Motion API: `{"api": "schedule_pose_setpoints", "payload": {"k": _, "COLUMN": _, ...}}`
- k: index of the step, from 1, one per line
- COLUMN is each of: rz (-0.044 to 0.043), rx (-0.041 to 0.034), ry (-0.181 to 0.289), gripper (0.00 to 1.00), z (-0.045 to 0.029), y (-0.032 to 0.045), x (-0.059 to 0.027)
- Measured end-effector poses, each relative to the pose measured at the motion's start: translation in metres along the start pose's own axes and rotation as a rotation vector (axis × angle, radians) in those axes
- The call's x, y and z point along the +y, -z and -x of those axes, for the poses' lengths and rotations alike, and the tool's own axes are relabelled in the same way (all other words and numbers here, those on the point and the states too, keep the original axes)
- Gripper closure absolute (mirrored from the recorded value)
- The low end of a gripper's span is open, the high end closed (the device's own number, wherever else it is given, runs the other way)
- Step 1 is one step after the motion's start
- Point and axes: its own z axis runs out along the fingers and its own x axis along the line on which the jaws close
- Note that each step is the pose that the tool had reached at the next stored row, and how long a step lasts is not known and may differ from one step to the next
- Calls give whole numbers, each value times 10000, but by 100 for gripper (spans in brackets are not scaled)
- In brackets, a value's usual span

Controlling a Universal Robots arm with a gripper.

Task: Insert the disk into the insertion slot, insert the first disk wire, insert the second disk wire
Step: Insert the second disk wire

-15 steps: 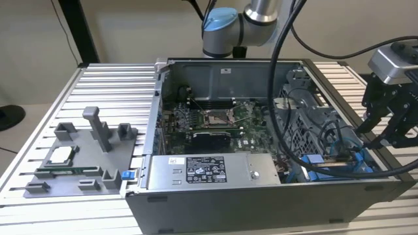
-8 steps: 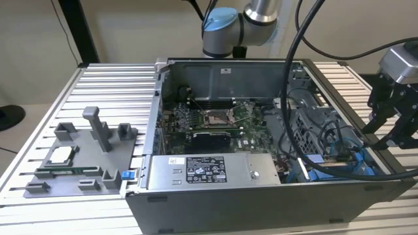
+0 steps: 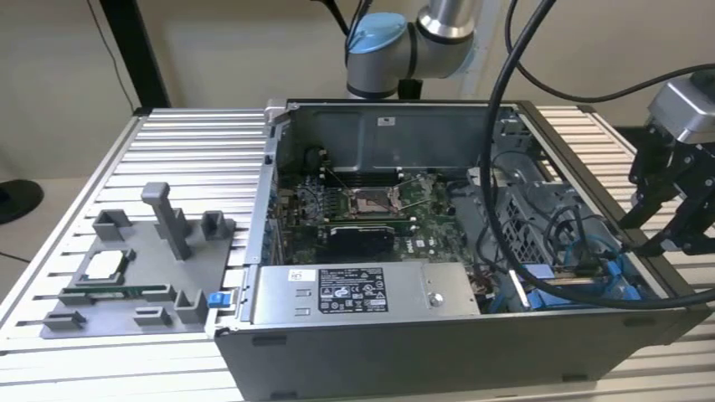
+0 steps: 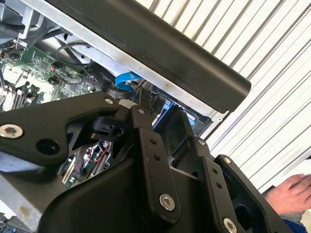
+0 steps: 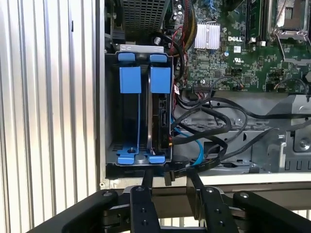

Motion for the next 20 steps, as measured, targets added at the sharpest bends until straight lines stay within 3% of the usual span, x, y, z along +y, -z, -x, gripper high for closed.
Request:
{"api": "schedule_pose_setpoints", "payload": {"k": 3, "rz": 10, "rx": -3, "ry": -1, "gripper": 0, "z": -33, "y": 4, "x": -1}}
{"api": "schedule_pose_setpoints", "payload": {"k": 7, "rz": 244, "rx": -6, "ry": -29, "gripper": 0, "z": -60, "y": 0, "x": -26}}
{"api": "schedule_pose_setpoints", "payload": {"k": 11, "rz": 286, "rx": -66, "ry": -34, "gripper": 0, "z": -78, "y": -15, "x": -38}}
{"api": "schedule_pose_setpoints", "payload": {"k": 13, "rz": 287, "rx": -163, "ry": -33, "gripper": 0, "z": -81, "y": -30, "x": -39}}
{"api": "schedule_pose_setpoints", "payload": {"k": 17, "rz": 298, "rx": -476, "ry": -28, "gripper": 0, "z": -92, "y": -47, "x": -41}}
{"api": "schedule_pose_setpoints", "payload": {"k": 20, "rz": 396, "rx": -628, "ry": -41, "gripper": 0, "z": -107, "y": -53, "x": -44}}
